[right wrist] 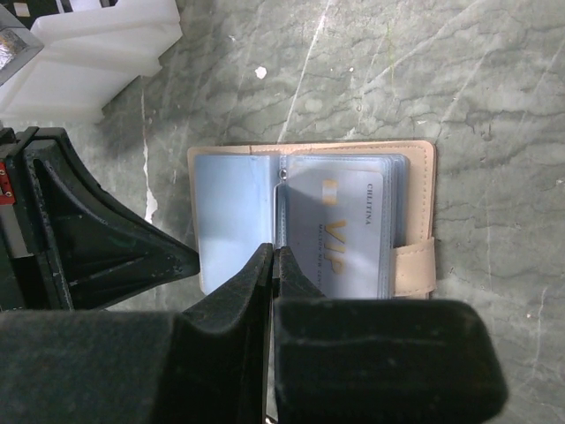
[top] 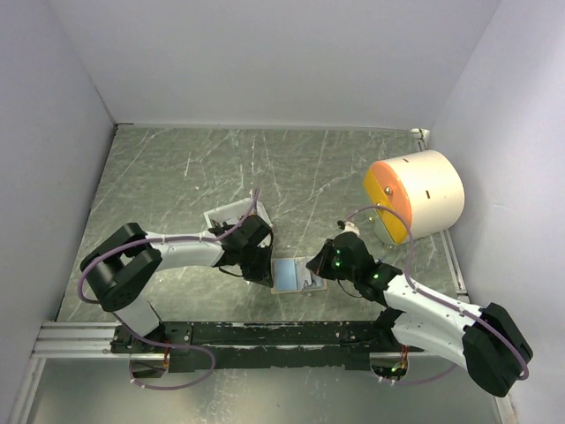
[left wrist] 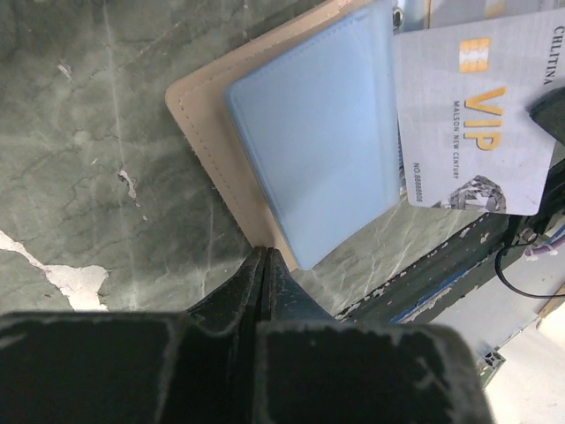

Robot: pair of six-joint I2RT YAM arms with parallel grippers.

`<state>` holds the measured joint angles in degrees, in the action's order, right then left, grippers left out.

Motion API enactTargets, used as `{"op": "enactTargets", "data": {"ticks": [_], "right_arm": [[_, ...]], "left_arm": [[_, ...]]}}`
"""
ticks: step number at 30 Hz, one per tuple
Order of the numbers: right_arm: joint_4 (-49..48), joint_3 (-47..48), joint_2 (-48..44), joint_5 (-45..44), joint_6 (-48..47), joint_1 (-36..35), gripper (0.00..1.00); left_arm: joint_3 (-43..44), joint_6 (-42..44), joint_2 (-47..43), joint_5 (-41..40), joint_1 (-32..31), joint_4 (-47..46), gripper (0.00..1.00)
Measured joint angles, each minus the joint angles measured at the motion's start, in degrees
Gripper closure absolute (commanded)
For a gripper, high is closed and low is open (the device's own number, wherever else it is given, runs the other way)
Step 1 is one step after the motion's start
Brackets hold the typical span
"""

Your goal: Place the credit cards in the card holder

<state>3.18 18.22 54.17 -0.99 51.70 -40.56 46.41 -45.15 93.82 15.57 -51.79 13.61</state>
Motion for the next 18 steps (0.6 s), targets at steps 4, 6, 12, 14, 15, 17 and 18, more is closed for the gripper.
{"op": "enactTargets", "data": {"ticks": [4,6,12,14,15,17,18], "right_arm": [[-0.7,-0.2,-0.4,0.8,0.2,0.1,1.0],[-0.7,-0.2,-0.9,1.0,0.2,0.1,1.0],[-0.7,-0.2,-2.7,1.1,0.1,0.1,1.0],[-0.7,-0.2,-3.0,1.0,0.1,0.1,1.0],[-0.7,-0.2,-3.0,1.0,0.1,0.1,1.0],[-1.0,-0.2,-2.5,1.1,0.1,0.1,1.0],[-1.3,-0.3,-2.1,1.1,0.0,0.1,1.0]], "left_arm": [[0.0,-0.3,0.4,-0.2,-0.2,-0.3,0.93],[0.0,-0.3,0.5,-0.3,-0.2,-0.3,0.93],[0.0,-0.3,0.5,-0.8,-0.3,-0.4,0.93],[0.0,-0.3,0.5,-0.9,-0.4,-0.4,0.93],[0.0,-0.4,0.5,-0.9,-0.4,-0.4,0.93],[0.0,-0.4,0.5,-1.0,-0.4,-0.4,0.93],[0.0,-0.4,0.5,-1.0,-0.4,-0.4,0.93]]}}
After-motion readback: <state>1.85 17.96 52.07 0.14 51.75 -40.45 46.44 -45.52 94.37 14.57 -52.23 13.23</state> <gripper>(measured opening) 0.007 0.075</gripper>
